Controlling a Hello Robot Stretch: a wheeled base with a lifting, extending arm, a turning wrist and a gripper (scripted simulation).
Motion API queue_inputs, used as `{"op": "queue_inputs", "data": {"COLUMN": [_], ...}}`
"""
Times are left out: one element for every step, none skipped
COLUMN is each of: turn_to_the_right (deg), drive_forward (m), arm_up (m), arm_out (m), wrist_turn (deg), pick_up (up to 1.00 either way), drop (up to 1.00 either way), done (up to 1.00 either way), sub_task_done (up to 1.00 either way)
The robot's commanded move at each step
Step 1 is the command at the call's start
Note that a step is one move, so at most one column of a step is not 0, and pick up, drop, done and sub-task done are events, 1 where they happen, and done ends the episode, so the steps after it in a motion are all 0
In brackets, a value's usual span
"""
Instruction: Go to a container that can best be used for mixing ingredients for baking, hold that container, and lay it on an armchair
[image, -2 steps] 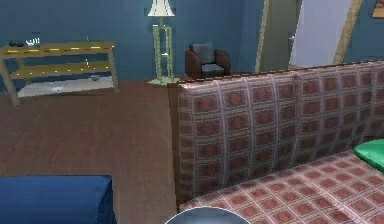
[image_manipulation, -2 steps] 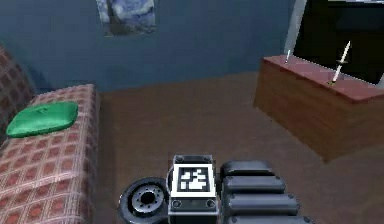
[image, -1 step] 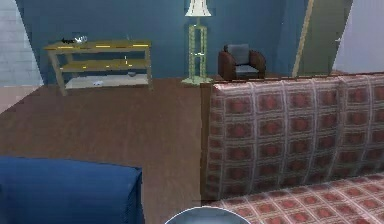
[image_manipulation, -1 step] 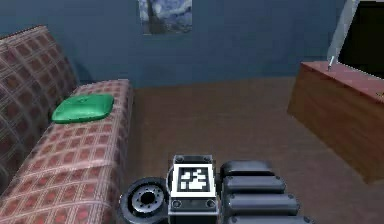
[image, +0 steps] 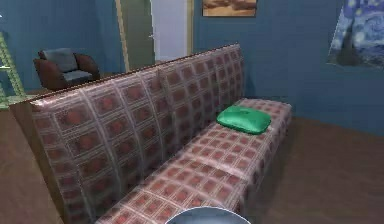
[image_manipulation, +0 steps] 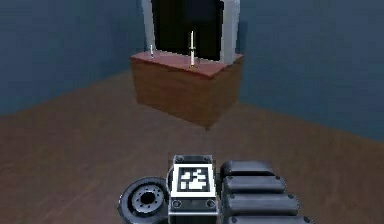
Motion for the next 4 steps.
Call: {"op": "queue_inputs", "data": {"turn_to_the_right": [45.0, 21.0, -45.0, -45.0], "drive_forward": [0.00, 0.00, 0.00, 0.00], "arm_up": [0.00, 0.00, 0.00, 0.00], "arm_out": [0.00, 0.00, 0.00, 0.00], "wrist_turn": [0.0, 0.0, 0.0, 0.0], "pick_up": [0.00, 0.00, 0.00, 0.00], "drop": [0.00, 0.00, 0.00, 0.00], "done": [0.00, 0.00, 0.00, 0.00], "sub_task_done": [0.00, 0.00, 0.00, 0.00]}}
